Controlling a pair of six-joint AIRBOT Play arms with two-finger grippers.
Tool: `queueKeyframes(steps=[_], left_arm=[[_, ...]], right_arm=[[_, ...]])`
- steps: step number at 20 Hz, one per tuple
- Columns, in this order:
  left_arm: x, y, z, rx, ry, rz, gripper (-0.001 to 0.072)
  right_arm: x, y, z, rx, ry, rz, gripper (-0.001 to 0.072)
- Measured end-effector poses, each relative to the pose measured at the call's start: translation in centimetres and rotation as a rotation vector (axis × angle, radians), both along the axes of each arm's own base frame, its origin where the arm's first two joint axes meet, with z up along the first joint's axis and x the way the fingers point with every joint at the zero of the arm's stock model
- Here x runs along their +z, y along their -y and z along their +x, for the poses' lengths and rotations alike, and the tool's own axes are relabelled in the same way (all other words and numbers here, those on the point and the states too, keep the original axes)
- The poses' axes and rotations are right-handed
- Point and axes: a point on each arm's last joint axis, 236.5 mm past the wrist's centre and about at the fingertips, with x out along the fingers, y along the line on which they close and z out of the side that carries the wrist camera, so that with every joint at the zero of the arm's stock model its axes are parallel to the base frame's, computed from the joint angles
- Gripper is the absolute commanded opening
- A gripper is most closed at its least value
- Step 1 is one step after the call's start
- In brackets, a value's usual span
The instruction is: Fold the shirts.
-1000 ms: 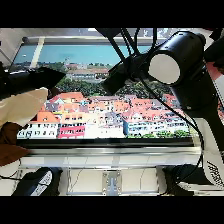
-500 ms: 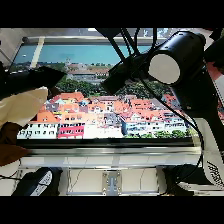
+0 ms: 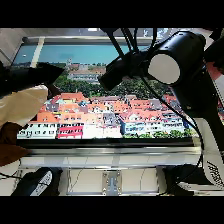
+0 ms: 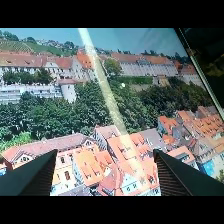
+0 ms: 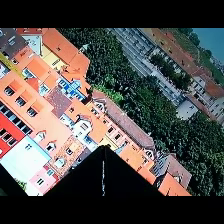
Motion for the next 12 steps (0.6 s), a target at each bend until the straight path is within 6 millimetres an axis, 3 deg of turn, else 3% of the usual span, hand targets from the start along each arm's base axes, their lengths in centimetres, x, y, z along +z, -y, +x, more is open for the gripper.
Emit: queueKeyframes(steps=[5,6,8,9,10,11,12], left_arm=[[-0.3,-2.0,2.6,0.091,0.038,0.032,0.0704],[-1.1,-3.1,3.3,0.123,0.043,0.087,0.0654],[-3.0,-6.5,4.4,0.195,0.051,0.269,0.0233],[-3.9,-8.8,4.7,0.238,0.050,0.389,0.0195],[-4.6,-11.3,5.0,0.282,0.046,0.507,0.0234],[-5.1,-14.2,5.1,0.340,0.036,0.613,0.0338],[-5.5,-17.0,5.1,0.398,0.016,0.700,0.0491]], right_arm=[[1.4,-0.9,0.8,0.008,0.057,0.052,0.0017],[1.6,-0.9,0.8,0.008,0.062,0.057,0.0017],[1.7,-1.0,0.9,0.009,0.066,0.061,0.0017],[1.7,-1.1,0.9,0.010,0.069,0.064,0.0017],[1.8,-1.1,0.9,0.010,0.069,0.064,0.0017],[1.8,-1.1,0.9,0.010,0.070,0.064,0.0017],[1.8,-1.1,0.9,0.010,0.071,0.065,0.0017]])
